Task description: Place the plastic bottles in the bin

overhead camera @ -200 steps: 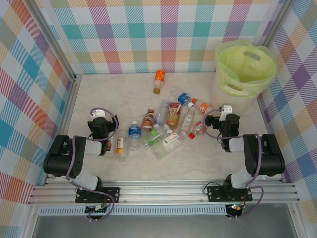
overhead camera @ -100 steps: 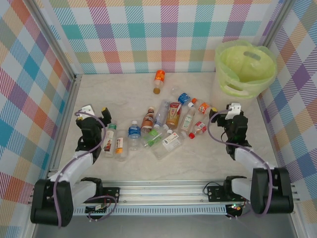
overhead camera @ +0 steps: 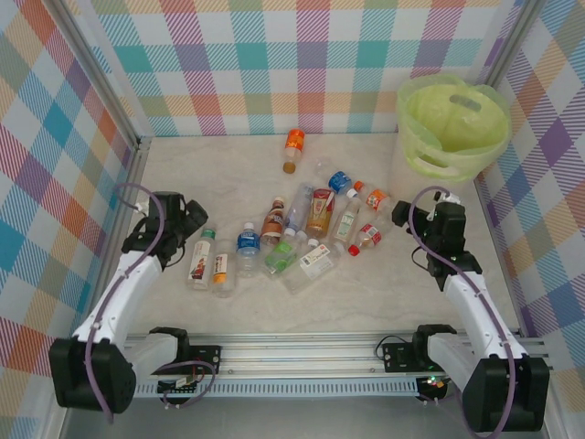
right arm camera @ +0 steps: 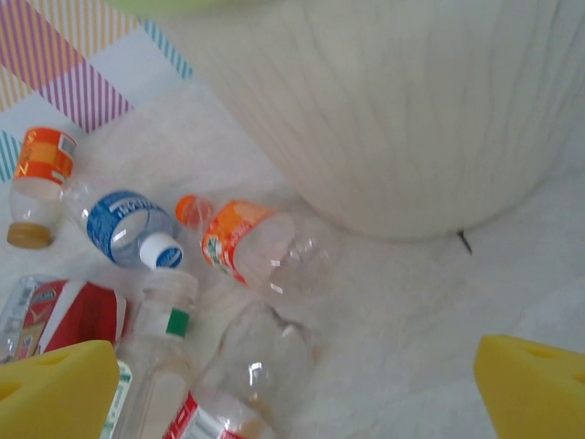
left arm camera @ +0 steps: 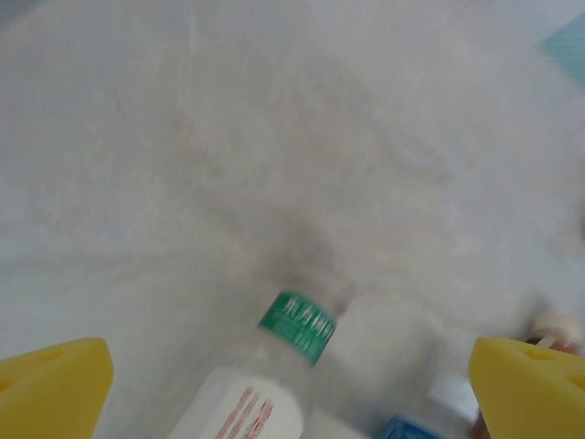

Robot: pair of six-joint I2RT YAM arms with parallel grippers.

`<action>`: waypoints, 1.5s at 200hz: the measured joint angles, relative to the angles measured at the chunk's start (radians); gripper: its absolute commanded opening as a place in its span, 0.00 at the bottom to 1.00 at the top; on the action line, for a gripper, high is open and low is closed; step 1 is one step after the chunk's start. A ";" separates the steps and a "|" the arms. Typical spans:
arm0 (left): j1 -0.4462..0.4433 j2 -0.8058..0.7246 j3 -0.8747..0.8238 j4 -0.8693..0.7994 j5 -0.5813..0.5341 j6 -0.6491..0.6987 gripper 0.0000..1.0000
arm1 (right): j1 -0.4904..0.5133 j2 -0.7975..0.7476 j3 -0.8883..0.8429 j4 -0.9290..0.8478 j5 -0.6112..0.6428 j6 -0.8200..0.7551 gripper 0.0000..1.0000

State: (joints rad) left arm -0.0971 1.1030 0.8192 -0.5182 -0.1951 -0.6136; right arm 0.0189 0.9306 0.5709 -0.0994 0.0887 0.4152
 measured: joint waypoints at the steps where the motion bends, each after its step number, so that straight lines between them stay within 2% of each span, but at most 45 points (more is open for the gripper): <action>1: 0.000 0.007 0.000 -0.007 0.004 0.000 1.00 | 0.000 0.001 0.000 -0.003 -0.002 0.002 1.00; 46: -0.033 0.146 0.000 -0.137 0.085 0.026 1.00 | 0.000 0.080 0.007 -0.043 -0.042 0.052 1.00; 87: -0.096 0.143 -0.012 -0.150 0.073 0.058 0.99 | 0.000 0.148 0.024 -0.045 -0.069 0.072 1.00; 141: -0.102 0.044 -0.113 -0.187 0.042 0.056 0.86 | 0.000 0.189 0.045 -0.028 -0.076 0.088 1.00; 176: -0.102 0.094 -0.122 -0.181 0.052 0.057 0.82 | 0.000 0.242 0.060 -0.014 -0.083 0.101 1.00; 222: -0.104 0.159 -0.115 -0.087 0.052 0.069 0.77 | 0.000 0.267 0.075 0.000 -0.109 0.101 1.00; 235: -0.104 0.171 -0.115 -0.060 0.048 0.080 0.78 | 0.000 0.267 0.076 0.003 -0.120 0.101 1.00; 254: -0.102 0.201 -0.115 -0.026 0.045 0.087 0.86 | 0.000 0.266 0.076 0.005 -0.138 0.101 1.00; 274: -0.101 0.268 -0.116 -0.025 0.041 0.084 0.86 | 0.000 0.264 0.077 0.006 -0.155 0.097 1.00; 300: -0.096 0.322 -0.116 -0.034 0.037 0.084 0.78 | 0.000 0.256 0.080 0.007 -0.162 0.093 1.00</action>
State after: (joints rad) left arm -0.1932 1.4254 0.7036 -0.5518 -0.1585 -0.5301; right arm 0.0189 1.1866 0.6514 -0.0925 -0.0731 0.5083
